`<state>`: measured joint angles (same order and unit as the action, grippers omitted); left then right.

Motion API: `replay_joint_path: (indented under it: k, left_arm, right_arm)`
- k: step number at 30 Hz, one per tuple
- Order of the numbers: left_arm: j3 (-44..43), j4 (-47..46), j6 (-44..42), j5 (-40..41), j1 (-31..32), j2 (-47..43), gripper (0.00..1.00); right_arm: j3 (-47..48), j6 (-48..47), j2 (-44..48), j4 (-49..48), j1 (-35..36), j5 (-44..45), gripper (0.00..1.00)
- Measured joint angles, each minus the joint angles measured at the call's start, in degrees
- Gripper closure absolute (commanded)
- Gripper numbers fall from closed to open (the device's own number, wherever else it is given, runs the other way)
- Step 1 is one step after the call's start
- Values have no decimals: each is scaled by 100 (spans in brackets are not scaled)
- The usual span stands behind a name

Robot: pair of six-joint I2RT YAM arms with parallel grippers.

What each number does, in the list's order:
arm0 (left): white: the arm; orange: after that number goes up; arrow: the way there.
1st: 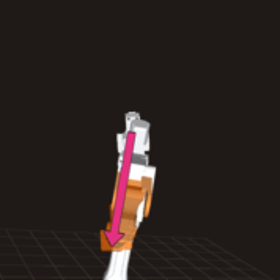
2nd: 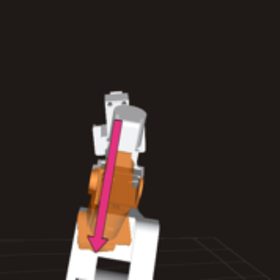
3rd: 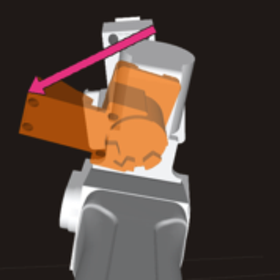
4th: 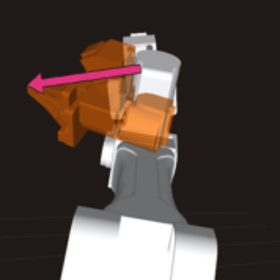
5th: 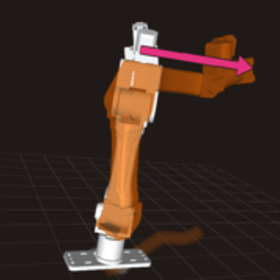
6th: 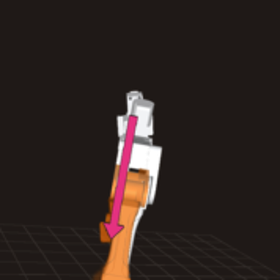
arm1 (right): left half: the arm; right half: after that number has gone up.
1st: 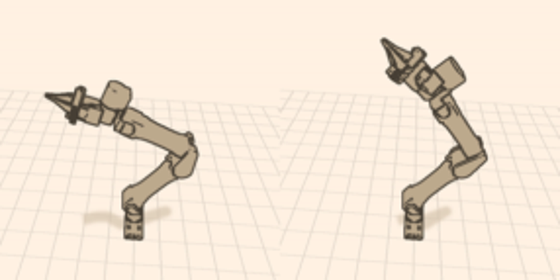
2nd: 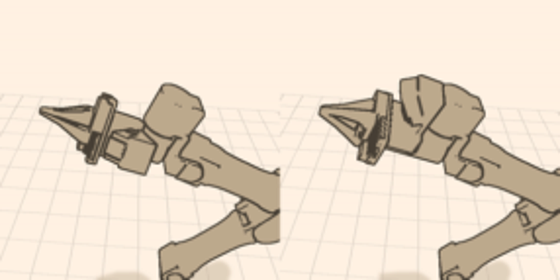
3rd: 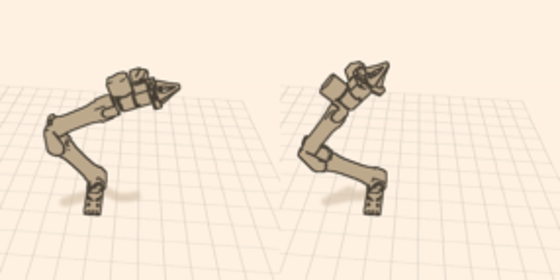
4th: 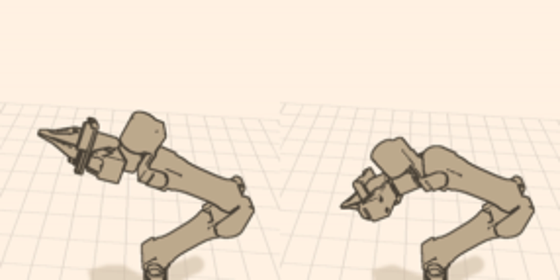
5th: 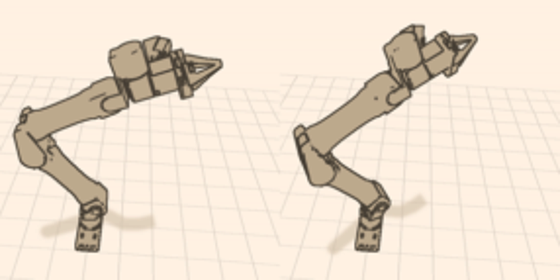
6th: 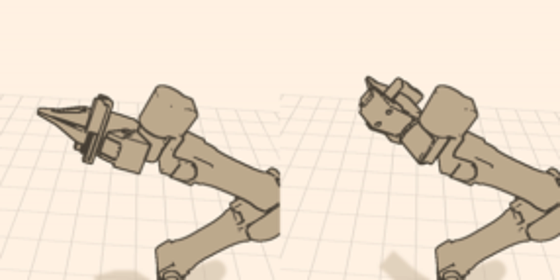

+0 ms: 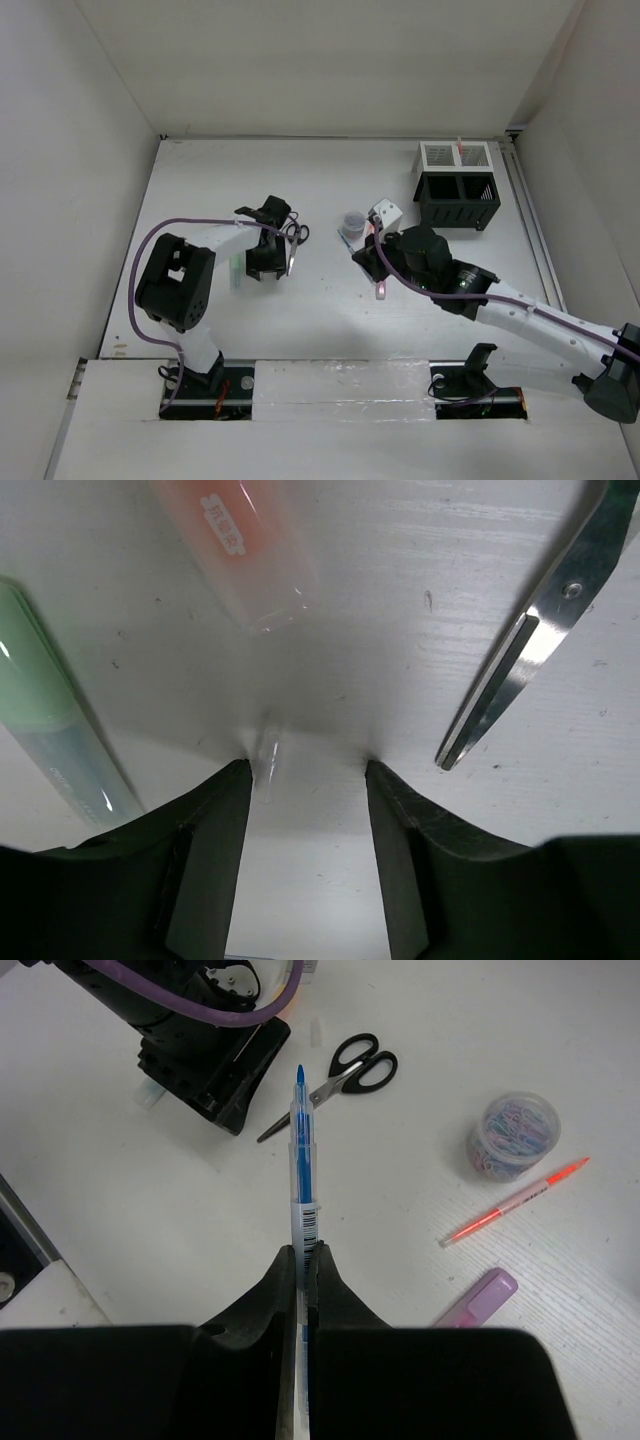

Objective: Sort the stationery into containers
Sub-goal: Close the pen cap on the pen.

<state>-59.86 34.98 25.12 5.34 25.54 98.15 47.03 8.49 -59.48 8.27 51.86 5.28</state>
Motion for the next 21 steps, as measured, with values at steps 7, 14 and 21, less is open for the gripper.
replay_joint_path:
  k: [7, 14, 21]
  left_arm:
    - [-24, -42, 28, -92, 17, 35, 67]
    - [-24, -61, 39, -107, 24, 39, 71]
    - [-140, 31, 81, -101, 26, 153, 75]
  right_arm:
    - [0, -13, 83, -15, 0, 2, 100]
    - [0, -15, 103, -15, 0, 4, 100]
    - [-17, -15, 103, -15, 0, 4, 100]
